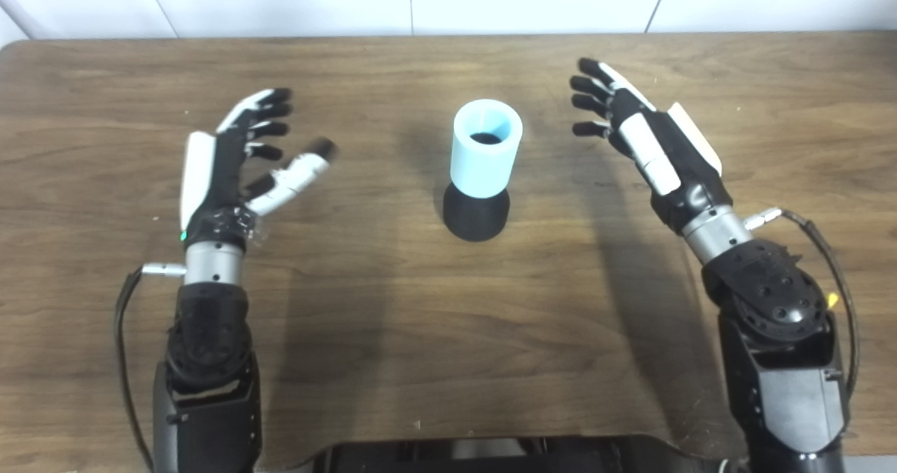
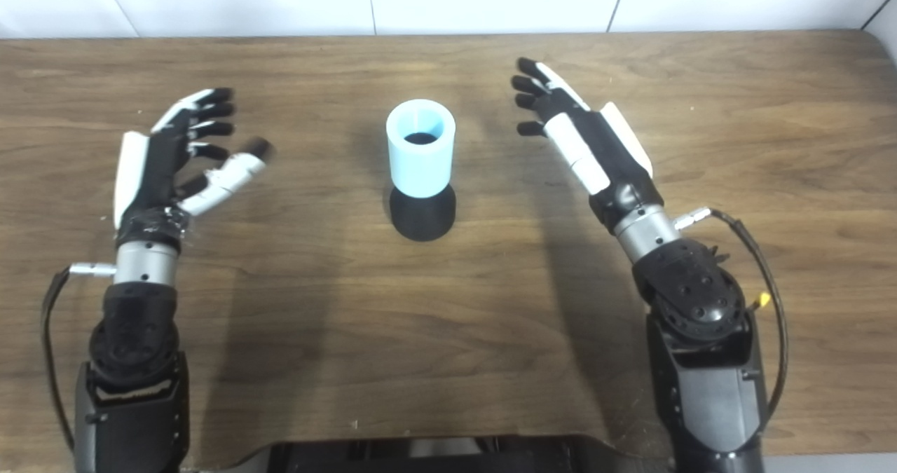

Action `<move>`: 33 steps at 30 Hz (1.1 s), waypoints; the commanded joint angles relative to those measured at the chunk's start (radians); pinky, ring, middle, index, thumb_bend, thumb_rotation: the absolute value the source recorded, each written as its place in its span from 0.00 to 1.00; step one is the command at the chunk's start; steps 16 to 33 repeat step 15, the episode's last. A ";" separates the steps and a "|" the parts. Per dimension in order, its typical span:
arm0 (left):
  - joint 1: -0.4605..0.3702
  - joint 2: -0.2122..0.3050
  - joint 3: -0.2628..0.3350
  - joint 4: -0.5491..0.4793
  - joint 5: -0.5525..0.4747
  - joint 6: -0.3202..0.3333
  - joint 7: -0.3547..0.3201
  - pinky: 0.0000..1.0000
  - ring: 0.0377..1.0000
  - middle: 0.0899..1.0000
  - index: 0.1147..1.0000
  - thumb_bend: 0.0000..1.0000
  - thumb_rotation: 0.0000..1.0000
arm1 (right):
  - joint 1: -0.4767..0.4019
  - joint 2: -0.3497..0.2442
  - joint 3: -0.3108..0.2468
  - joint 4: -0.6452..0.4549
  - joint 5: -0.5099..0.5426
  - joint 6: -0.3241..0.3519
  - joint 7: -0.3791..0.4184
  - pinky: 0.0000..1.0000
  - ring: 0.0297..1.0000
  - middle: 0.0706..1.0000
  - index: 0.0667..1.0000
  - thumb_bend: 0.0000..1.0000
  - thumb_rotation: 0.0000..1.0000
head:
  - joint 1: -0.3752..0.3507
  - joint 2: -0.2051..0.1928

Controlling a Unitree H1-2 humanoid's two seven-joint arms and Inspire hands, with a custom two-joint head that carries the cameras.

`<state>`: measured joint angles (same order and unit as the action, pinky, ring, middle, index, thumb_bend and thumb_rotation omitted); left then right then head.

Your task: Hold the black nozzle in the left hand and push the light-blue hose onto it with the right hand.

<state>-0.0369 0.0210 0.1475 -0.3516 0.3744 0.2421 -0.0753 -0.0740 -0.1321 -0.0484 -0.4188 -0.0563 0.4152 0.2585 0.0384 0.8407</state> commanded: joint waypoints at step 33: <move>-0.036 0.007 0.054 0.067 -0.295 0.106 0.038 0.81 0.81 0.86 0.83 0.37 0.77 | -0.040 0.028 -0.035 0.200 0.067 -0.049 -0.125 0.77 0.85 0.87 0.94 0.41 1.00 | 0.000 -0.041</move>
